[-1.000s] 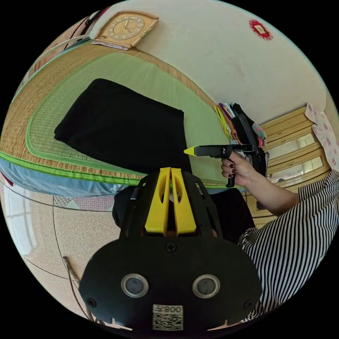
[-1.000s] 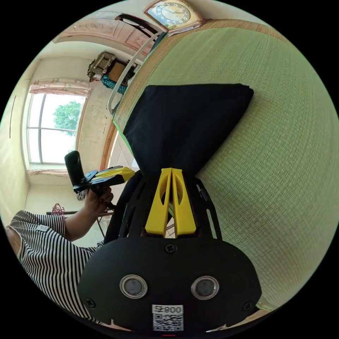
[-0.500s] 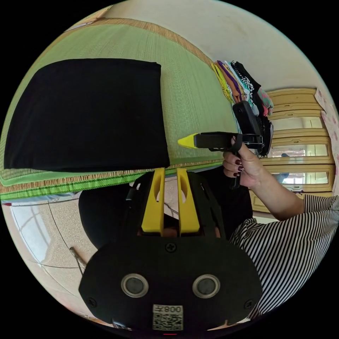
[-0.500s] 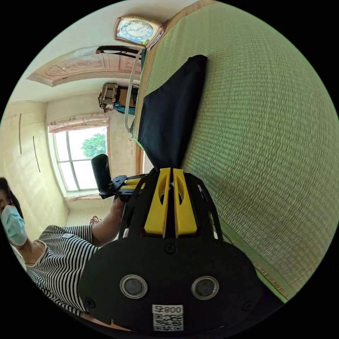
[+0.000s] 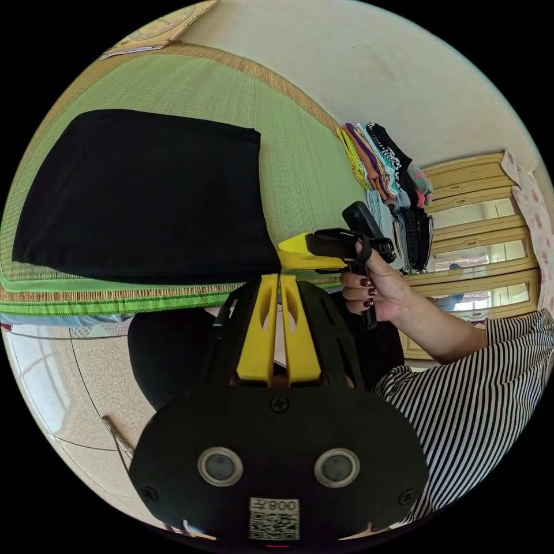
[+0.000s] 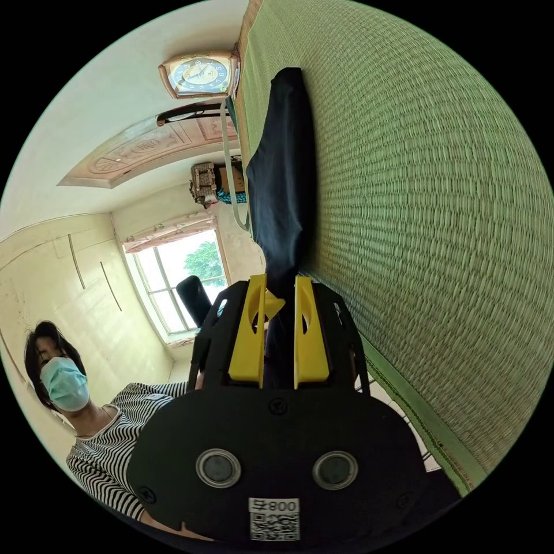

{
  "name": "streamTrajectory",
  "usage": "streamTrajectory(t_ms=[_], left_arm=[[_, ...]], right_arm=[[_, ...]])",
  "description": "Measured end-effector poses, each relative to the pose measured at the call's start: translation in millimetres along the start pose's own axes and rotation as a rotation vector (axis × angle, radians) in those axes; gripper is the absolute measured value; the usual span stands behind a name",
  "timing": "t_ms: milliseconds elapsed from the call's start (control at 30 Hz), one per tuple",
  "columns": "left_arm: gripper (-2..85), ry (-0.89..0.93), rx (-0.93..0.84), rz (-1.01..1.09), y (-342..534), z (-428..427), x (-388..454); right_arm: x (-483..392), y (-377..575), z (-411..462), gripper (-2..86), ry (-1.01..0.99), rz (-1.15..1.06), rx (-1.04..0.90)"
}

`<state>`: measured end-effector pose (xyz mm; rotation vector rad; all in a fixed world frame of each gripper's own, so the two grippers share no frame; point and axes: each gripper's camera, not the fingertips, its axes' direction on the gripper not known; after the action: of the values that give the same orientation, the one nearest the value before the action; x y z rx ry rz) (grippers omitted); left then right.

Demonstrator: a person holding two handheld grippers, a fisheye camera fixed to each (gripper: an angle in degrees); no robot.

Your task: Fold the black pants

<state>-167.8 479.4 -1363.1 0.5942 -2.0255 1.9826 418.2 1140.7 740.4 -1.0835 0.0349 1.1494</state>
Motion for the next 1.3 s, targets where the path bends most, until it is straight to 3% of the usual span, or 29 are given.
streamTrajectory(t_ms=[367,800,1033,1300], left_arm=[[0.2,0.066,0.082,0.005,42,-18,-36],[4.9,0.474,0.584,-0.528,162,-60,-185],[11.4,0.487,0.629,-0.647,178,-65,-227],[12.5,0.617,0.671,-0.756,181,-57,-256]], right_arm=[[25,-2,3,3.9,-0.078,0.055,0.002],[-14,-11,-2,2.0,-0.079,-0.092,0.002],[-21,-14,1,1.9,-0.097,-0.115,0.014],[-22,-13,7,1.8,-0.092,-0.149,0.008]])
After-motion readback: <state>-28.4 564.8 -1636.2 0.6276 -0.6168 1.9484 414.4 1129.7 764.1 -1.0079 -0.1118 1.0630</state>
